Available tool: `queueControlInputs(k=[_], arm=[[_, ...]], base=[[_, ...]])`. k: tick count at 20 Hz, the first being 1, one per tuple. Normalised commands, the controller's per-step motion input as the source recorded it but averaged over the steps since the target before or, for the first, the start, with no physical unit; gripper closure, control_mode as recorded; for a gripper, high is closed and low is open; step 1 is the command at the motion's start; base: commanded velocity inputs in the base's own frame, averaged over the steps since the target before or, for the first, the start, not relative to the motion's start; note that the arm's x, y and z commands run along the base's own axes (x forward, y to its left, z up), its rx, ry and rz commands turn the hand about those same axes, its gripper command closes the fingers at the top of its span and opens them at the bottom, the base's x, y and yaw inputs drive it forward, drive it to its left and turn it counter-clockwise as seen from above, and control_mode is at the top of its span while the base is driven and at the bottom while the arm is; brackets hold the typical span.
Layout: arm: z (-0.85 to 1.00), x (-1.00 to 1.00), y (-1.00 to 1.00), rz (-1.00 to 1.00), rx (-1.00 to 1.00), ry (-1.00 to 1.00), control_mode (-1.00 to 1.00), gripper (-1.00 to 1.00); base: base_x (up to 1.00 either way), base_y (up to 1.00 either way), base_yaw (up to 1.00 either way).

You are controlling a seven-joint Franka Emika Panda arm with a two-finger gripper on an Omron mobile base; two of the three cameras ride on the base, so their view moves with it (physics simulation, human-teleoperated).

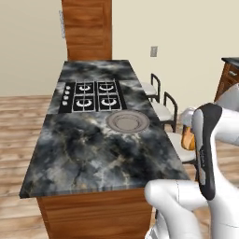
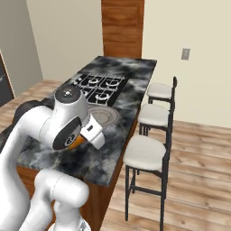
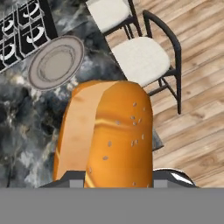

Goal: Move the hot dog bun to the plate on the dining table and place the condiment next to that plate. Then navigate to the fridge and take the sausage and place it on the plate as well.

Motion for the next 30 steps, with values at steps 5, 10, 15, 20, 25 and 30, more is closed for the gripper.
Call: queueControlInputs(k=[5,10,15,20,25,30], arm=[[0.28,0.94,0.73,0.00,-0.14,0.06,-1.00,1.00],[0.02,1.00,0.57,0.00,-0.03,0.01,-1.00,1.00],[0.00,0.97,0.20,0.01,0.00,0.01,-1.00,1.00],[-0.21,0.92,0.19,0.00,-0.03,0.07,-1.00,1.00],[-0.44,0.89,0.03,0.00,-0.04,0.11,-1.00,1.00],[-0.66,0.91,0.00,0.00,-0.01,0.13,-1.00,1.00]], base=[[0.00,0.00,0.00],[0.00,0.00,0.00],[0.00,0.00,0.00],[0.00,0.00,0.00],[0.00,0.00,0.00],[0.00,0.00,0.00]])
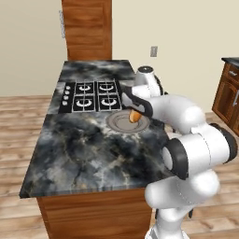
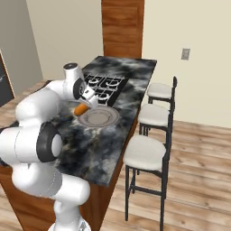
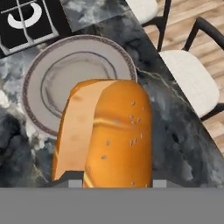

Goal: Move the hot dog bun to the plate on the dining table and place the condiment next to that plate. Then navigate to the fridge and take the sausage and place it on the plate as well.

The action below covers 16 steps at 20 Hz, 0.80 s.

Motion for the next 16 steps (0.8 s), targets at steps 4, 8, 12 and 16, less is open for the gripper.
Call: queueControlInputs(k=[4,8,12,16], arm=[[-0.40,0.83,0.00,0.00,0.00,0.08,-1.00,1.00],[-0.26,0.91,0.00,0.00,0.00,0.11,-1.00,1.00],[-0.47,0.93,0.00,0.00,0.00,0.09,-1.00,1.00],[-0.47,0.72,0.00,0.00,0.00,0.06,-1.00,1.00]], base=[[0.00,0.00,0.00],[0.00,0.00,0.00],[0.00,0.00,0.00],[0.00,0.00,0.00]])
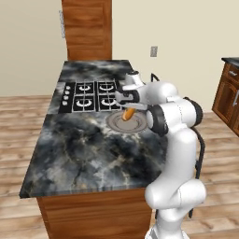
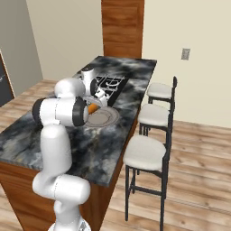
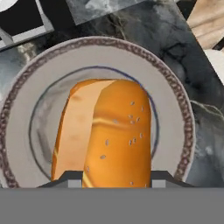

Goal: Move the hot dog bun to the plate on the dining table and place the condiment next to that plate. Then navigate to the fridge and take the sausage and place it on the plate as well.

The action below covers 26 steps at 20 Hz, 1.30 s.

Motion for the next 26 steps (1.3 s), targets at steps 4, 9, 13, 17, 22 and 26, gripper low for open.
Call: queueControlInputs(k=[4,9,13,17,22,26], arm=[[-0.36,0.13,0.00,0.00,0.00,0.01,-1.00,1.00],[-0.49,0.30,0.00,0.00,0.00,0.01,-1.00,1.00],[-0.37,0.23,0.00,0.00,0.00,0.00,-1.00,1.00],[-0.16,0.22,0.00,0.00,0.00,0.00,-1.00,-1.00],[-0.11,0.19,0.00,0.00,0.00,0.00,-1.00,-1.00],[0.00,0.02,0.00,0.00,0.01,0.00,-1.00,-1.00]], base=[[0.00,0.00,0.00],[0.00,0.00,0.00],[0.00,0.00,0.00],[0.00,0.00,0.00],[0.00,0.00,0.00],[0.00,0.00,0.00]])
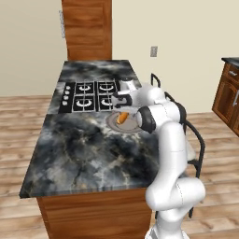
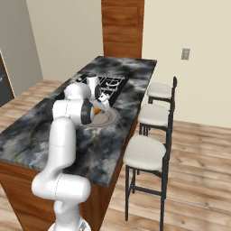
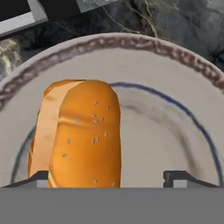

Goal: Move the hot dog bun to the plate on the dining table and place the condiment next to that plate. Then navigate to the fridge and take the sausage and place it on the plate as well.

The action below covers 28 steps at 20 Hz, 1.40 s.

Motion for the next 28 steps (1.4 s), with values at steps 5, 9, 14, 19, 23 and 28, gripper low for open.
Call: queueControlInputs(k=[5,9,14,19,23,28], arm=[[0.20,-0.17,0.00,0.00,0.04,0.00,-1.00,-1.00],[-0.21,-0.15,-0.13,0.00,0.07,0.00,-1.00,-1.00],[-0.41,-0.03,-0.23,0.00,0.07,0.00,-1.00,-1.00],[-0.07,0.00,-0.07,0.01,-0.01,-0.04,-1.00,-1.00],[-0.07,0.00,0.08,0.04,-0.15,0.00,-1.00,-1.00],[-0.05,-0.04,0.41,0.10,-0.17,0.00,-1.00,-1.00]], base=[[0.00,0.00,0.00],[0.00,0.00,0.00],[0.00,0.00,0.00],[0.00,0.00,0.00],[0.00,0.00,0.00],[0.00,0.00,0.00]])
